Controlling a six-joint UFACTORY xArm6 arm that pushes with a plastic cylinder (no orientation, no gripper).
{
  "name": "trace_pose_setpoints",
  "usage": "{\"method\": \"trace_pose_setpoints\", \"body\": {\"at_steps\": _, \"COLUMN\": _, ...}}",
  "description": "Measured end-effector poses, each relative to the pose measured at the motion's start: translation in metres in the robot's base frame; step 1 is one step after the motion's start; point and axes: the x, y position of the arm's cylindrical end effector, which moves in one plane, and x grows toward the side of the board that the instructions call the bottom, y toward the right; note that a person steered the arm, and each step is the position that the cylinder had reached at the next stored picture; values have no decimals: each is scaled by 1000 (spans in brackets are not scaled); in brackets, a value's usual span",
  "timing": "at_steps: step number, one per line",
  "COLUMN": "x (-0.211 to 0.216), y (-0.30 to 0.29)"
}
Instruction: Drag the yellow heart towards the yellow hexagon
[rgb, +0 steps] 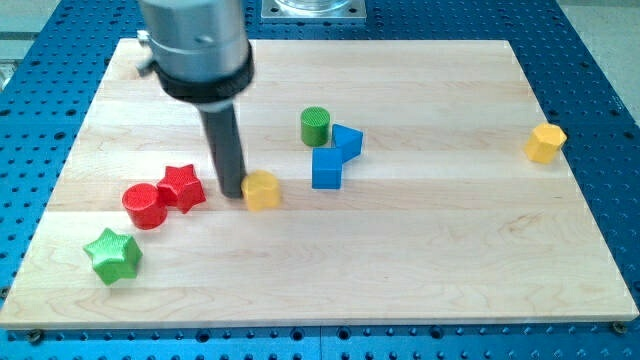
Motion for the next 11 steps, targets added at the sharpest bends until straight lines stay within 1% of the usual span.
{"method": "trace_pose_setpoints", "body": {"at_steps": 1, "x": -8, "y": 73}}
{"method": "trace_pose_setpoints", "body": {"at_steps": 2, "x": 16, "y": 89}}
{"method": "trace_pose_setpoints", "body": {"at_steps": 3, "x": 16, "y": 35}}
{"method": "trace_pose_setpoints", "body": {"at_steps": 4, "x": 41, "y": 72}}
{"method": "trace_pose_setpoints", "body": {"at_steps": 5, "x": 24, "y": 139}}
{"method": "trace_pose_setpoints", "body": {"at_steps": 6, "x": 36, "y": 123}}
{"method": "trace_pose_setpoints", "body": {"at_steps": 7, "x": 66, "y": 104}}
{"method": "trace_pose_setpoints", "body": {"at_steps": 8, "x": 71, "y": 133}}
{"method": "trace_pose_setpoints", "body": {"at_steps": 9, "x": 68, "y": 148}}
{"method": "trace_pose_setpoints", "body": {"at_steps": 10, "x": 93, "y": 114}}
{"method": "trace_pose_setpoints", "body": {"at_steps": 11, "x": 93, "y": 168}}
